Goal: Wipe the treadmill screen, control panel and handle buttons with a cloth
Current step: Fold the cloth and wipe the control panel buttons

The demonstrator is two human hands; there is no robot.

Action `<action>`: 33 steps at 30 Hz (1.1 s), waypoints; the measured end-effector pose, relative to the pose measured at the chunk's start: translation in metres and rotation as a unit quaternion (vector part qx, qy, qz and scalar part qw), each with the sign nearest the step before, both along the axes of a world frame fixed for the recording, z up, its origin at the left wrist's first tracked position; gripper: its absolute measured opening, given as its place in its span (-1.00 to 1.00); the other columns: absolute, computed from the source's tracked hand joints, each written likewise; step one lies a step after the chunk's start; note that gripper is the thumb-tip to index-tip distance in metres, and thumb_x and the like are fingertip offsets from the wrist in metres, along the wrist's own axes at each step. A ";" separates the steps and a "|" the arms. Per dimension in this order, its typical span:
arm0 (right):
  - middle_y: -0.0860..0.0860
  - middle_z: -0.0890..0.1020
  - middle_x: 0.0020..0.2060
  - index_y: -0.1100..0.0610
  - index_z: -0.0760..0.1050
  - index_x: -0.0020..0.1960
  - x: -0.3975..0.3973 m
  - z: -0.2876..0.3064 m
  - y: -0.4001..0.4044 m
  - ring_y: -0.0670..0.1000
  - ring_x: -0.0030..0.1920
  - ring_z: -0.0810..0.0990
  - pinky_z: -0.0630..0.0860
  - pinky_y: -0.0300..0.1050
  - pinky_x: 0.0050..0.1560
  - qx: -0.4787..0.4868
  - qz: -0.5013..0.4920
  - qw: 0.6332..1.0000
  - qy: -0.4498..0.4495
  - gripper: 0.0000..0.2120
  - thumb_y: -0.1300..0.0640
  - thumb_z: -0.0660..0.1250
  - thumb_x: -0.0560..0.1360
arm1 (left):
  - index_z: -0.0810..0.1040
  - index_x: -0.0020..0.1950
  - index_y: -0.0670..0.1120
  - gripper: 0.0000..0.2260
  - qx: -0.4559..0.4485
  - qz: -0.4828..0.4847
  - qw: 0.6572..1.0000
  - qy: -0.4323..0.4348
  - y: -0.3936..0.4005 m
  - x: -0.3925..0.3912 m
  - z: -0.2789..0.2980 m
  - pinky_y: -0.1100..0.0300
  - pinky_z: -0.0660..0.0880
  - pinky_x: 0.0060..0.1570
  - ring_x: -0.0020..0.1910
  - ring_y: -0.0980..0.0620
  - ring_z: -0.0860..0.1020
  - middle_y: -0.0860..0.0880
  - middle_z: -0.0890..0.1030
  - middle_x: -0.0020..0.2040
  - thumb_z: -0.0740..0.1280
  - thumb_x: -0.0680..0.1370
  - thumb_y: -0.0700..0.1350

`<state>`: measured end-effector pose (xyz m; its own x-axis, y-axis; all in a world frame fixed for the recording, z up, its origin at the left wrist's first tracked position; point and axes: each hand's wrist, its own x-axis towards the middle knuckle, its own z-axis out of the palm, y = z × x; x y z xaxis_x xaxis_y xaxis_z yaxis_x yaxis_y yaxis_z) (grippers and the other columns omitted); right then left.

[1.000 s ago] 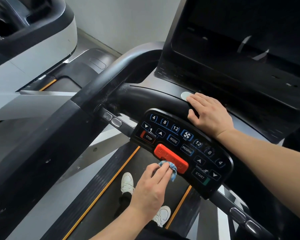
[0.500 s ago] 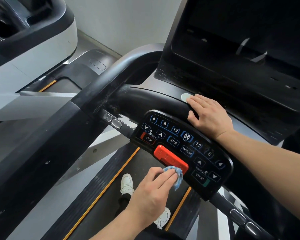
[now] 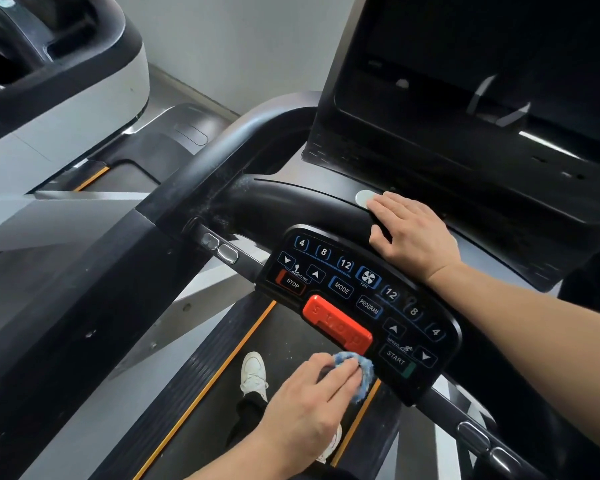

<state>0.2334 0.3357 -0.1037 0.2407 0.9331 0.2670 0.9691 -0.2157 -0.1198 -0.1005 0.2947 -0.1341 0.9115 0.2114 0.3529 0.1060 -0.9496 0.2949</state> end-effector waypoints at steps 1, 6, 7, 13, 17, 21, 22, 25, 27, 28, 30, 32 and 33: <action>0.07 0.56 0.46 0.11 0.49 0.51 0.000 0.000 0.000 0.13 0.50 0.47 0.39 0.15 0.51 -0.002 -0.001 1.000 0.002 -0.49 -0.06 0.17 0.63 | 0.62 0.37 -0.23 -0.73 -0.001 0.000 1.000 -0.015 0.000 0.008 0.005 0.05 0.58 0.19 0.15 -0.15 0.55 -0.13 0.64 0.33 0.29 0.70 -0.23; 0.08 0.57 0.44 0.12 0.50 0.50 -0.001 0.001 0.000 0.12 0.49 0.48 0.40 0.14 0.50 0.001 0.001 1.000 -0.001 -0.50 -0.05 0.17 0.63 | 0.66 0.31 -0.19 -0.72 -0.001 -0.016 1.000 -0.006 -0.004 0.035 0.006 0.14 0.51 0.24 0.14 -0.11 0.53 -0.05 0.66 0.30 0.18 0.75 -0.22; 0.08 0.57 0.44 0.12 0.50 0.50 -0.001 0.001 0.000 0.12 0.49 0.48 0.40 0.14 0.50 0.001 0.003 1.000 -0.002 -0.50 -0.05 0.17 0.63 | 0.64 0.30 -0.17 -0.74 -0.002 -0.027 1.000 0.000 -0.004 0.030 -0.002 0.15 0.54 0.18 0.11 -0.09 0.53 -0.02 0.65 0.29 0.19 0.75 -0.20; 0.08 0.58 0.44 0.12 0.51 0.50 -0.001 0.000 0.000 0.11 0.49 0.48 0.38 0.10 0.50 0.007 0.005 1.000 -0.006 -0.49 -0.06 0.16 0.64 | 0.65 0.28 -0.15 -0.77 -0.035 -0.058 0.998 0.019 0.019 -0.001 0.003 0.21 0.52 0.14 0.05 -0.09 0.50 0.00 0.65 0.28 0.27 0.70 -0.19; 0.10 0.60 0.41 0.14 0.53 0.47 0.000 -0.002 0.000 0.14 0.46 0.51 0.42 0.14 0.47 0.016 0.007 1.000 -0.007 -0.51 -0.04 0.18 0.63 | 0.67 0.28 -0.25 -0.76 -0.042 0.015 0.996 -0.074 0.041 0.045 0.043 0.21 0.39 0.33 0.12 -0.13 0.48 -0.12 0.67 0.28 0.37 0.62 -0.31; 0.09 0.61 0.40 0.14 0.55 0.45 0.000 -0.003 0.000 0.14 0.45 0.52 0.44 0.15 0.45 0.023 0.011 1.000 -0.008 -0.51 -0.04 0.17 0.62 | 0.66 0.23 -0.28 -0.79 0.049 -0.075 0.994 -0.056 0.054 0.086 0.047 0.04 0.45 0.29 0.19 -0.10 0.48 -0.16 0.68 0.23 0.31 0.64 -0.33; 0.08 0.61 0.40 0.14 0.55 0.45 0.000 -0.003 0.000 0.14 0.45 0.52 0.45 0.15 0.45 0.025 0.010 1.000 -0.010 -0.51 -0.04 0.17 0.62 | 0.66 0.21 -0.29 -0.79 0.065 -0.095 0.992 -0.047 0.057 0.092 0.047 0.02 0.44 0.26 0.15 -0.11 0.50 -0.16 0.67 0.20 0.26 0.66 -0.34; 0.10 0.61 0.40 0.16 0.55 0.45 0.000 -0.003 0.001 0.15 0.45 0.53 0.45 0.17 0.45 0.023 0.010 1.000 -0.014 -0.50 -0.04 0.16 0.62 | 0.65 0.16 -0.26 -0.77 0.088 -0.109 0.989 -0.053 0.071 0.110 0.050 0.04 0.45 0.18 -0.04 -0.13 0.48 -0.14 0.66 0.11 0.20 0.69 -0.33; 0.11 0.60 0.41 0.17 0.54 0.46 0.001 -0.005 0.001 0.15 0.46 0.52 0.45 0.19 0.45 0.018 0.010 1.000 -0.014 -0.49 -0.04 0.15 0.62 | 0.65 0.17 -0.26 -0.77 0.078 -0.106 0.990 -0.057 0.085 0.115 0.054 0.03 0.46 0.15 -0.08 -0.14 0.50 -0.15 0.65 0.13 0.19 0.70 -0.32; 0.11 0.60 0.41 0.17 0.54 0.47 0.002 -0.006 0.001 0.16 0.46 0.52 0.45 0.20 0.45 0.018 0.010 1.000 -0.013 -0.48 -0.04 0.15 0.62 | 0.64 0.19 -0.26 -0.76 0.072 -0.098 0.991 -0.053 0.093 0.115 0.055 0.03 0.46 0.16 -0.07 -0.14 0.51 -0.15 0.65 0.15 0.17 0.71 -0.31; 0.10 0.59 0.42 0.15 0.53 0.48 0.002 -0.006 0.001 0.15 0.47 0.51 0.44 0.19 0.46 0.016 0.008 1.000 -0.008 -0.48 -0.05 0.15 0.62 | 0.64 0.22 -0.25 -0.74 0.050 -0.054 0.995 -0.061 0.114 0.110 0.054 0.03 0.47 0.17 -0.03 -0.14 0.49 -0.14 0.65 0.20 0.17 0.71 -0.30; 0.08 0.58 0.44 0.13 0.52 0.49 0.002 -0.005 0.001 0.13 0.48 0.50 0.42 0.17 0.48 0.008 0.002 1.000 -0.006 -0.48 -0.06 0.15 0.62 | 0.65 0.23 -0.25 -0.75 0.038 0.004 0.997 -0.073 0.138 0.100 0.053 0.00 0.49 0.15 -0.02 -0.16 0.48 -0.13 0.65 0.20 0.21 0.66 -0.31; 0.07 0.58 0.44 0.13 0.52 0.49 0.002 -0.005 0.001 0.12 0.49 0.49 0.41 0.17 0.49 0.005 0.002 1.000 -0.006 -0.48 -0.07 0.15 0.62 | 0.65 0.22 -0.25 -0.75 0.039 0.026 0.996 -0.077 0.150 0.094 0.051 0.00 0.50 0.14 -0.02 -0.17 0.47 -0.12 0.66 0.19 0.24 0.64 -0.33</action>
<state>0.2351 0.3362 -0.1085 0.2349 0.9310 0.2796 0.9710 -0.2115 -0.1114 -0.0062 0.4451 -0.0833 0.8336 0.2239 0.5049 0.1153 -0.9646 0.2372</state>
